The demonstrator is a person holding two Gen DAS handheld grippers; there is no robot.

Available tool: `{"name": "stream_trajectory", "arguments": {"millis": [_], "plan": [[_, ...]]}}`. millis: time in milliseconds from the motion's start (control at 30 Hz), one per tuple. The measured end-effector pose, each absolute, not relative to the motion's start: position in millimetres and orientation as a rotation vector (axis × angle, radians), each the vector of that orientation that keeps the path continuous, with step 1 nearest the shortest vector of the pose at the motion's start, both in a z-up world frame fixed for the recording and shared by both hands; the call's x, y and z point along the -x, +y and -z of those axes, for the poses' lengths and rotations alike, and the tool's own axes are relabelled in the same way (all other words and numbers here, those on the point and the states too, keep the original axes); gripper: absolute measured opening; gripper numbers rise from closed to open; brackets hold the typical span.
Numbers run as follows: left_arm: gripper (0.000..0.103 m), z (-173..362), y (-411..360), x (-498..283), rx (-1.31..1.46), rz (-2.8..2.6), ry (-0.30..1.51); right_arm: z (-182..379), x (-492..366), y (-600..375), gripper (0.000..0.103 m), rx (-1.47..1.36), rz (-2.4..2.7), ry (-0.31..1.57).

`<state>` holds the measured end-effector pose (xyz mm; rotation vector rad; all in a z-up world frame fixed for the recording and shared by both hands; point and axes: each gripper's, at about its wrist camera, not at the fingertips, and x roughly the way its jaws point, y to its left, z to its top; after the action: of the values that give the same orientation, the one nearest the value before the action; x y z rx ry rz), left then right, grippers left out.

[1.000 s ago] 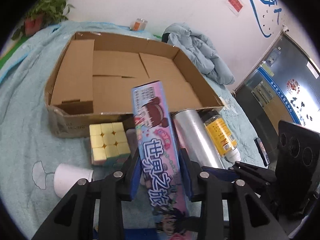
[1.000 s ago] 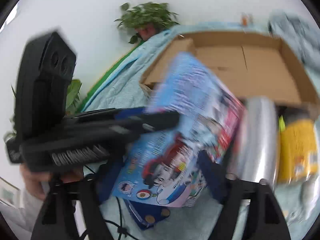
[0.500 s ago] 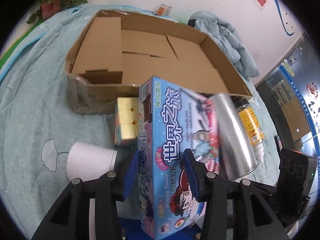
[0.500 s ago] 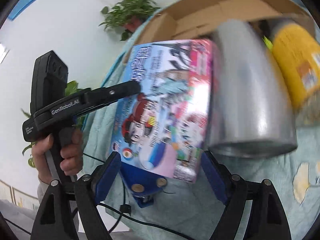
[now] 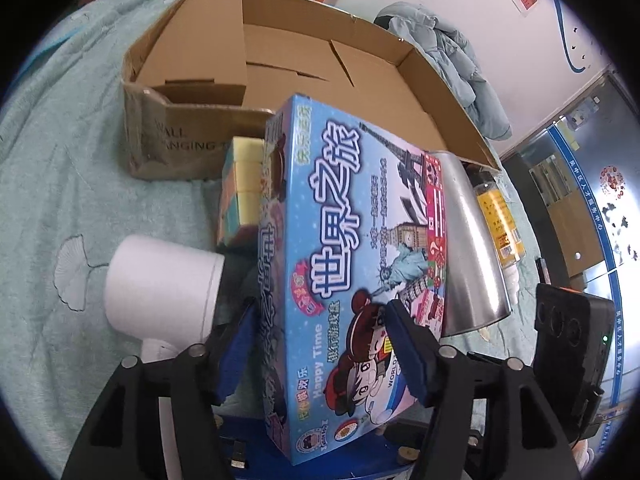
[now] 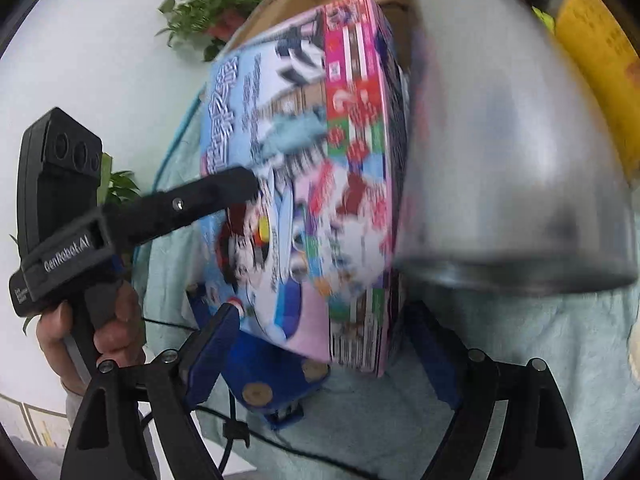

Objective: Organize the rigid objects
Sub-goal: 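Lift the game box with the right tool and carry it over the box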

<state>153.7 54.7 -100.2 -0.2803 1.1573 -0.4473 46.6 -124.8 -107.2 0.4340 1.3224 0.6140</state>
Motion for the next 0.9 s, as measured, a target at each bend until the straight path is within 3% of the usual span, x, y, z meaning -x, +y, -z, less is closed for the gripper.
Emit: {"name": "stream_trajectory", "arguments": {"millis": [167,267,433,667,900], "plan": [[0.068,102,54,-150,0.273,0.462,1.148,98,-38,-116,0.083,-0.4,-0.59,1.317],[0.068,97,52,-145,0.223,0.446,1.117,96,-43,-102,0.074,-0.362,-0.576,1.311],[0.067,85,55,-135,0.219,0.416,1.067,89,-36,-84,0.074,-0.339,-0.589,1.292],[0.067,32,57,-122,0.191,0.376,0.905,51,-17,-70,0.073,-0.26,-0.614,1.15],[0.066,-16,42,-160,0.165,0.401,0.783,5,-51,-71,0.073,-0.221,-0.624,1.039]]}}
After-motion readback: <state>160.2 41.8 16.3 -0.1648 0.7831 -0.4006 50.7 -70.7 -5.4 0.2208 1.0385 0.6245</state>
